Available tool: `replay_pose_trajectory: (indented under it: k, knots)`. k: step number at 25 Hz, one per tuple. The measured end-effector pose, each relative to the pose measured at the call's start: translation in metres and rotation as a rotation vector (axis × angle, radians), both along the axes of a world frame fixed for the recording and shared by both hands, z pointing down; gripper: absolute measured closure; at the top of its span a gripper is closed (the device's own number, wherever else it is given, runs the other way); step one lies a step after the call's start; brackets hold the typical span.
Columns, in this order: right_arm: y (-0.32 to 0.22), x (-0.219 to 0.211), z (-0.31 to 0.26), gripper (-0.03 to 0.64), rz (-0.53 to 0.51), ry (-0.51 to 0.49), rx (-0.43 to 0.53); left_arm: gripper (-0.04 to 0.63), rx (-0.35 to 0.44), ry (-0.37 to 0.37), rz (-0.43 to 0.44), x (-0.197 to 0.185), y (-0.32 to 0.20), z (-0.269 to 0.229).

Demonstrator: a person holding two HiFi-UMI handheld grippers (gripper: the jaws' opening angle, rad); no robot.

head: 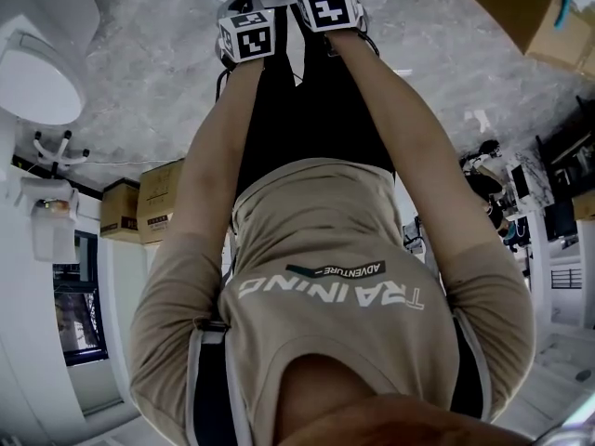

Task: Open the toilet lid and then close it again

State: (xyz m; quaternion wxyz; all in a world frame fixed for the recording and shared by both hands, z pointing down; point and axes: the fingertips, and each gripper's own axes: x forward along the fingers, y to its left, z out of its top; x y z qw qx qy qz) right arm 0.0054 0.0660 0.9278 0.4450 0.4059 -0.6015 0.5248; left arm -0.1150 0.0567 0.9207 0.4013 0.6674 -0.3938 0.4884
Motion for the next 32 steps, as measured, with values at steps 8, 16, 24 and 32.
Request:
replay_pose_trajectory:
  k: [8, 16, 24, 32]
  knots:
    - [-0.001, 0.002, -0.002, 0.603, 0.006, -0.050, 0.036, 0.589, -0.024, -0.026, -0.038, 0.001, -0.002, 0.001]
    - [-0.003, 0.000, 0.000, 0.604, 0.003, -0.128, 0.015, 0.591, -0.016, 0.027, 0.082, 0.000, 0.000, 0.002]
    - [-0.017, -0.001, -0.029, 0.604, -0.117, -0.126, 0.045, 0.592, -0.066, 0.097, 0.069, 0.006, -0.029, -0.033]
    - [-0.055, 0.021, -0.099, 0.604, -0.150, -0.108, 0.138, 0.592, 0.044, 0.184, 0.107, 0.027, -0.058, -0.112]
